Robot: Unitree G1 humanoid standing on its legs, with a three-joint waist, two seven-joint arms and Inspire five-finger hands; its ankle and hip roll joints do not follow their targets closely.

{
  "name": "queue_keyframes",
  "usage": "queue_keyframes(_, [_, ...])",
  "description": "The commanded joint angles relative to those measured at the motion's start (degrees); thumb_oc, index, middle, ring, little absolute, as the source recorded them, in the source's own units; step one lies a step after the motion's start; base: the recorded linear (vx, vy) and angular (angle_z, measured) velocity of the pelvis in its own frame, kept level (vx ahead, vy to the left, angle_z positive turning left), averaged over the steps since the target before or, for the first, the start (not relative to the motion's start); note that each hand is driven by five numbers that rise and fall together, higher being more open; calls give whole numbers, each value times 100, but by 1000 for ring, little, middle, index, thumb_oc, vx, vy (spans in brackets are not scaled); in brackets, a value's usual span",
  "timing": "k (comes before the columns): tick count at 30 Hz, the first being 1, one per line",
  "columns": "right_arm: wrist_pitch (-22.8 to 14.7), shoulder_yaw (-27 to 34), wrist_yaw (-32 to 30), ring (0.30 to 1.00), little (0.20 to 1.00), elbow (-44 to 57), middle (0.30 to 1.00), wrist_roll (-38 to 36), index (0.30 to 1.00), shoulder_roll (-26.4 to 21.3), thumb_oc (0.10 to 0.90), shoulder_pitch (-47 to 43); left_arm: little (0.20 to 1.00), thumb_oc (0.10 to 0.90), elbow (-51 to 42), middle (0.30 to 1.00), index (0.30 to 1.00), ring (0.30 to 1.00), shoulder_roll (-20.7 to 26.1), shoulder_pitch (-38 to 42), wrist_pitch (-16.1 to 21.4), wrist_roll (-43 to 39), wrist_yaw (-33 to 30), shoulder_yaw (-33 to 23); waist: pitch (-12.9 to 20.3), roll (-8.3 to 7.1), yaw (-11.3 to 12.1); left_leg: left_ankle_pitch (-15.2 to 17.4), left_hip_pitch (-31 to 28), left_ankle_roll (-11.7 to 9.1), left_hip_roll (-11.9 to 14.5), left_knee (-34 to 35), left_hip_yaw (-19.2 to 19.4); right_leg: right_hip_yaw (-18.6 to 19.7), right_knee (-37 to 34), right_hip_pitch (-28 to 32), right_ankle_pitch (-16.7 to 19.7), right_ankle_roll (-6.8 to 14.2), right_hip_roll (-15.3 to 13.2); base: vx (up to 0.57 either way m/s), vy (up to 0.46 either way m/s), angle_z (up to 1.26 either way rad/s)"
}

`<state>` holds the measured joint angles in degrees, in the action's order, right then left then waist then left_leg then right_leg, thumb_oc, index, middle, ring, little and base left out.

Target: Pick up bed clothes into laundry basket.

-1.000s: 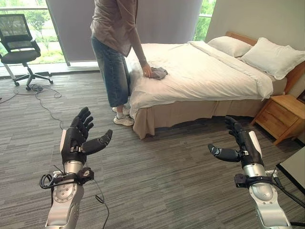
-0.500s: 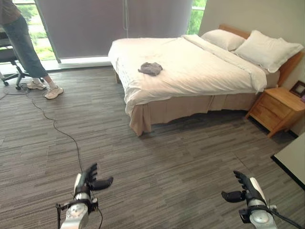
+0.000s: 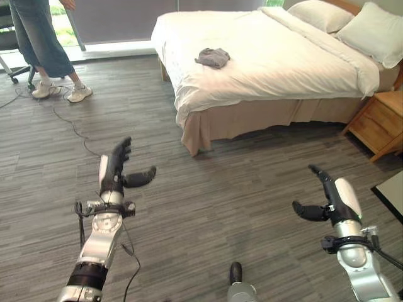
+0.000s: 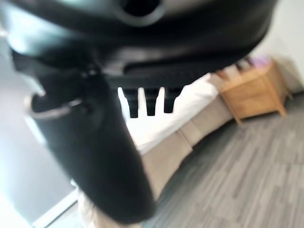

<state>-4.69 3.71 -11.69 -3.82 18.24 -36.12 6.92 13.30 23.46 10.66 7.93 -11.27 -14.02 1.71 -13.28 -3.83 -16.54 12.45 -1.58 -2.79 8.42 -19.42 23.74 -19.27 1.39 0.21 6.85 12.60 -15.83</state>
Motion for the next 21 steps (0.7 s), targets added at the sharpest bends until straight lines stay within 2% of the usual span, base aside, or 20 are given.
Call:
queue_keyframes(1, [-465,357,-404,900,900,421,900,89,900,-431,800,-758,900,800,-1016,900,900,900,285,-117,770,-243,98,-83,423,124,154,-989,-1547,-979,703,80,-50,-108,-185,-531,-288,-377,347,331,-312,36])
queue_keyframes(2, [-461,354,-400,900,900,427,900,88,900,-433,800,-756,900,800,-1025,900,900,900,284,-129,768,-247,104,-91,423,157,131,-973,-1488,-1028,785,-16,-93,-141,-193,-523,-309,-413,404,469,-487,28])
queue_keyframes(3, [-443,230,-383,900,900,413,900,130,900,-494,800,-814,900,800,-994,900,900,900,283,-252,749,-236,112,-117,375,131,303,-1796,-1085,-1152,1047,-1391,-251,-62,-339,-99,-584,-801,656,301,-364,19])
queue_keyframes(4, [-442,225,-386,900,900,408,900,130,900,-494,800,-819,900,800,-998,900,900,900,284,-254,748,-236,113,-119,366,152,288,-1776,-1034,-1162,1099,-1471,-289,-82,-358,-91,-585,-827,695,666,-628,7])
queue_keyframes(5, [-408,157,-371,900,900,381,900,85,900,-532,800,-937,900,800,-929,900,900,900,229,-380,729,-237,83,-132,316,69,427,-1894,-707,-1105,1278,-2315,-144,17,-594,398,-818,-1049,890,534,-412,-21])
queue_keyframes(6, [-388,132,-351,900,900,375,900,90,900,-582,800,-974,900,800,-938,900,900,900,217,-461,711,-276,97,-158,258,49,492,-1730,-497,-1059,1397,-2453,66,53,-617,554,-937,-1093,924,543,-394,-28])
queue_keyframes(7, [-386,124,-351,900,900,372,900,89,900,-584,800,-980,900,800,-945,900,900,900,217,-470,709,-280,101,-165,252,63,510,-1699,-505,-1058,1419,-2484,87,77,-610,550,-947,-1095,938,446,-205,-32])
queue_keyframes(8, [-339,67,-289,900,900,357,900,88,900,-580,800,-1024,900,800,-974,900,900,900,160,-678,675,-329,155,-214,174,29,675,-1356,18,-965,1336,-2377,260,242,-639,829,-1157,-1082,995,270,-84,-15])
queue_keyframes(9, [-336,60,-286,900,900,358,900,86,900,-582,800,-1023,900,800,-987,900,900,900,159,-695,670,-331,160,-222,189,30,682,-1330,15,-953,1333,-2384,283,258,-639,820,-1166,-1075,987,538,-115,-23])
queue_keyframes(10, [-336,-24,-203,900,900,385,900,131,900,-538,800,-1058,900,800,-1048,900,900,900,162,-880,629,-272,223,-278,164,37,809,-1080,431,-774,1021,-1447,444,423,-631,1040,-1274,-1012,1062,417,15,-32])
queue_keyframes(11, [-341,-41,-201,900,900,377,900,168,900,-543,800,-1041,900,800,-1090,900,900,900,176,-973,621,-227,227,-322,161,51,828,-1064,496,-695,905,-736,652,432,-621,1124,-1341,-958,1057,585,40,-51])
queue_keyframes(12, [-361,-102,-203,900,900,370,900,174,900,-553,800,-1059,900,800,-1116,900,900,900,166,-1050,611,-203,224,-353,164,39,861,-1256,495,-645,719,128,908,438,-598,1254,-1401,-899,1014,506,104,-55])
queue_keyframes(13, [-377,-166,-206,900,900,332,900,150,900,-533,800,-1085,900,800,-1135,900,900,900,141,-1114,605,-182,205,-411,144,89,877,-1631,531,-687,626,1112,1123,439,-587,1394,-1497,-824,1052,505,118,-30])
queue_keyframes(15, [-385,-234,-185,900,900,316,900,141,900,-539,800,-1124,900,800,-1130,900,900,900,103,-1178,574,-164,206,-454,118,152,897,-1909,693,-645,690,2331,1359,367,-536,1598,-1631,-736,1081,501,92,-5])
queue_keyframes(17, [-415,-325,-144,900,900,303,900,81,900,-573,800,-1194,900,800,-1106,900,900,900,86,-1259,554,-165,200,-486,91,118,899,-1753,1213,-613,1071,2442,1415,361,-488,1847,-1785,-693,1095,471,21,-8])
queue_keyframes(18, [-414,-333,-143,900,900,301,900,78,900,-573,800,-1198,900,800,-1109,900,900,900,88,-1267,554,-167,201,-492,104,125,892,-1746,1228,-606,1078,2442,1411,363,-483,1831,-1787,-694,1103,640,29,-15])
queue_keyframes(19, [-417,-425,-47,900,900,378,900,74,900,-549,800,-1191,900,800,-1132,900,900,900,112,-1439,545,-203,244,-574,151,146,944,-1926,1288,-630,1200,2442,1523,481,-471,2029,-1924,-661,1138,438,18,-35])
queue_keyframes(20, [-413,-438,-43,900,900,383,900,73,900,-545,800,-1190,900,800,-1143,900,900,900,114,-1461,544,-206,248,-585,151,138,967,-1935,1259,-649,1219,2442,1556,515,-470,2033,-1926,-671,1138,689,49,-46])
queue_keyframes(21, [-429,-477,60,900,900,415,900,-50,900,-464,800,-1190,900,800,-1181,900,900,900,131,-1625,551,-242,337,-588,254,197,967,-1864,1171,-586,1209,2442,1659,581,-458,2144,-2027,-649,1179,743,109,-60])
